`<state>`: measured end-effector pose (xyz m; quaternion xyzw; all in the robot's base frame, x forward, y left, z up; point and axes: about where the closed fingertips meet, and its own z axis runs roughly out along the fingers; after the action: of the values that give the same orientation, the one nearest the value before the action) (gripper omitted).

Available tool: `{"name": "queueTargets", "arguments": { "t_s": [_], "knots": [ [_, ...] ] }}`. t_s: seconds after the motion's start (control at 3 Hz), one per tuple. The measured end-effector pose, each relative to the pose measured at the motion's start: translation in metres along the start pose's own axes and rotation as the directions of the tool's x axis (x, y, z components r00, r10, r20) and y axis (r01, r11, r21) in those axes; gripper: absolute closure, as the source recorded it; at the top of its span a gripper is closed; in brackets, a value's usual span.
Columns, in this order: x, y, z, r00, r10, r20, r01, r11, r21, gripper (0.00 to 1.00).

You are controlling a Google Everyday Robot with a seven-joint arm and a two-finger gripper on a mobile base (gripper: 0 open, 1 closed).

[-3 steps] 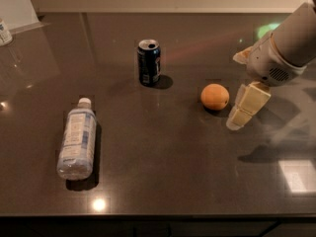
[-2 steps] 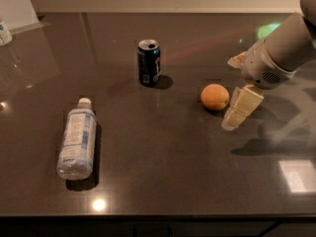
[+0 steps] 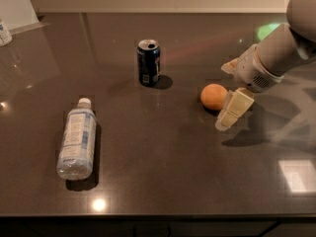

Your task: Pick orange

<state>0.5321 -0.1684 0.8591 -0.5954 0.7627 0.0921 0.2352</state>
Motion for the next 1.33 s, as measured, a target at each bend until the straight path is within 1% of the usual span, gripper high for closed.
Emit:
{"name": "queueTargets", "arguments": {
  "t_s": [0.33, 1.0, 1.33],
  "knots": [
    [-0.003, -0.001, 0.007, 1.000, 0.001, 0.015, -0.001, 0.9998, -0.018, 0.18],
    [-0.003, -0.003, 0.012, 1.000, 0.014, 0.025, -0.013, 0.9994, -0.032, 0.65],
    [-0.007, -0.007, -0.001, 0.999, 0.023, 0.040, -0.022, 0.9995, -0.024, 0.88]
  ]
}}
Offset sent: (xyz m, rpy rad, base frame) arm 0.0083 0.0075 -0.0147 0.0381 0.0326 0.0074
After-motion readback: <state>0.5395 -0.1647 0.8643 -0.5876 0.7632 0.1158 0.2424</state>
